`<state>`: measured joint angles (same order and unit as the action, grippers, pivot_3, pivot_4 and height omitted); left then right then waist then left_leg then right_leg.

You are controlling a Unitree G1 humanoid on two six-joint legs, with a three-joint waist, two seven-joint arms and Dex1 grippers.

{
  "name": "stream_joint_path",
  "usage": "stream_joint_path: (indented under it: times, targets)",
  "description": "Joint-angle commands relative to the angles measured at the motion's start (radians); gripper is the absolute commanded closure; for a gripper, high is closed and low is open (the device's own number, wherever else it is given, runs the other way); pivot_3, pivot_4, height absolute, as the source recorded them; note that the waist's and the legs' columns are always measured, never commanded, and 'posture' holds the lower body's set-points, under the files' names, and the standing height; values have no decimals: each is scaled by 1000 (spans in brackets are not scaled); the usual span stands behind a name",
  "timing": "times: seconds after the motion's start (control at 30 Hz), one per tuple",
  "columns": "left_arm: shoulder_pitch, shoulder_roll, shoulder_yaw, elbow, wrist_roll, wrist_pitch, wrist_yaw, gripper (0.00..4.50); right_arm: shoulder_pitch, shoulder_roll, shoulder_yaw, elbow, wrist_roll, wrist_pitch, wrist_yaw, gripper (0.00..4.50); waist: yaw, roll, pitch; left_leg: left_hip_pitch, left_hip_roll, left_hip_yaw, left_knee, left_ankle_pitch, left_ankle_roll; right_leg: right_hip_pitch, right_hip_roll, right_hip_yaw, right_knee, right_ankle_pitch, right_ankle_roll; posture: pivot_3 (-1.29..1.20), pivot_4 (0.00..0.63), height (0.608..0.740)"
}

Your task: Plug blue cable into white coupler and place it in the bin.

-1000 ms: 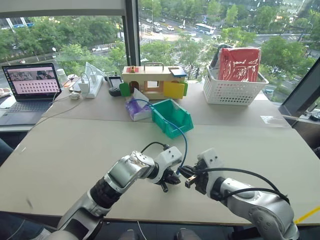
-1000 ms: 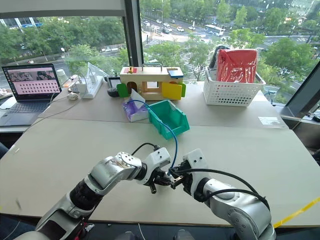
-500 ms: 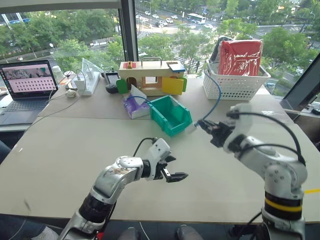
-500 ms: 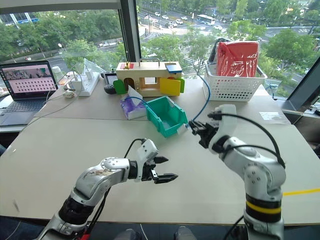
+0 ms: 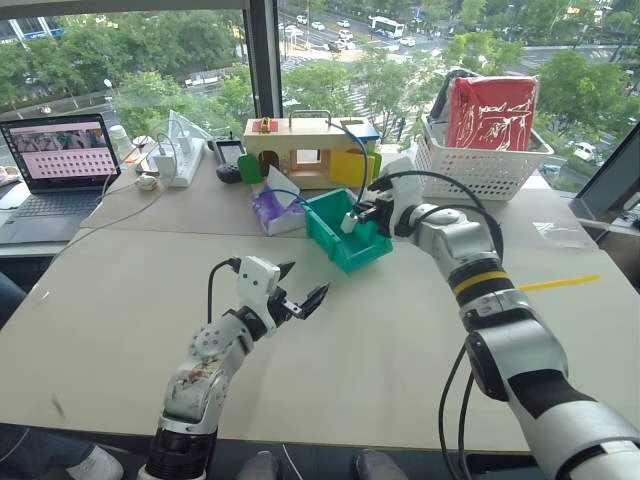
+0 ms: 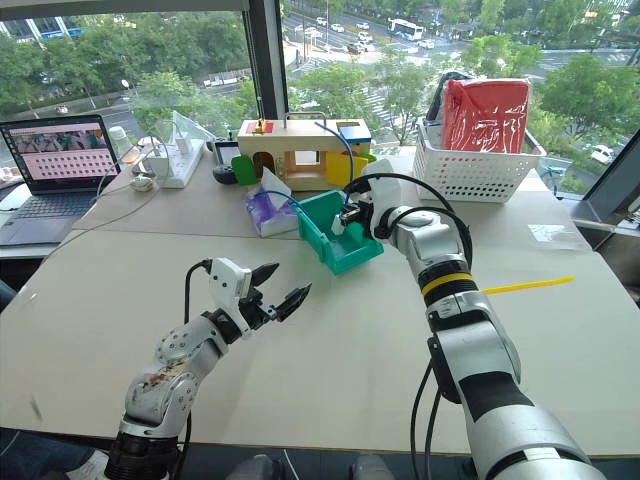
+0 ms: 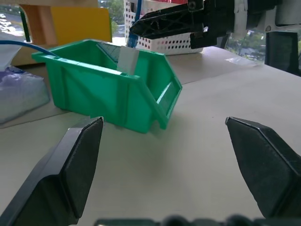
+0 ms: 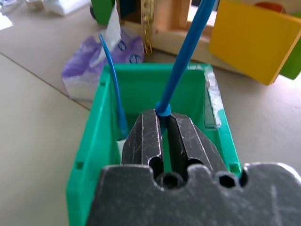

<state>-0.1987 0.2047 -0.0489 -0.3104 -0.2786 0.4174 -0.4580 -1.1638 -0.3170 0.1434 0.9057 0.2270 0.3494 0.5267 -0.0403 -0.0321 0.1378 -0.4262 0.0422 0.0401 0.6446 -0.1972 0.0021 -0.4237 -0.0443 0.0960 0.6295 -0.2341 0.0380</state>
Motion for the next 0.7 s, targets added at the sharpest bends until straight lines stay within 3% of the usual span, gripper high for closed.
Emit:
stream_joint_path:
  times: [0.03,0.17,0.3,0.43,0.57,0.63,0.7]
  targets:
    - [2,2,-7,-66,32,-21,46,0,-80,0,-52,56,-23,-112,44,2826,-3,0,2,0,0,0,0,0,0,0,0,0,0,0,0,0,150,740]
    - [-8,17,6,-58,62,-24,82,0,-90,-26,-116,7,3,-128,79,1473,-5,1,3,1,1,0,0,0,0,0,0,0,1,0,0,0,150,740]
    - [-53,46,34,-22,15,2,39,0,4,-93,-189,-265,73,9,127,69,-1,1,3,0,1,-1,0,0,0,0,0,0,1,0,0,0,150,740]
    - [-101,67,64,22,-14,15,21,0,163,-176,-223,-600,132,136,167,16,13,1,3,-1,0,-3,0,0,0,0,0,-2,0,0,0,0,150,740]
    - [-145,110,84,92,-8,-40,-30,0,533,-312,-302,-1024,213,221,229,16,20,1,3,-1,0,-3,0,0,0,0,0,-3,0,0,0,0,150,740]
    - [-162,130,93,129,1,-67,-48,0,728,-329,-338,-1156,194,196,203,16,31,0,2,-2,0,-6,-1,0,0,1,1,-4,0,0,0,0,150,740]
    - [-176,146,92,167,10,-89,-60,0,882,-279,-374,-1231,179,165,127,16,27,1,3,-2,0,-6,-1,-1,0,1,1,-4,0,-1,-1,0,150,740]
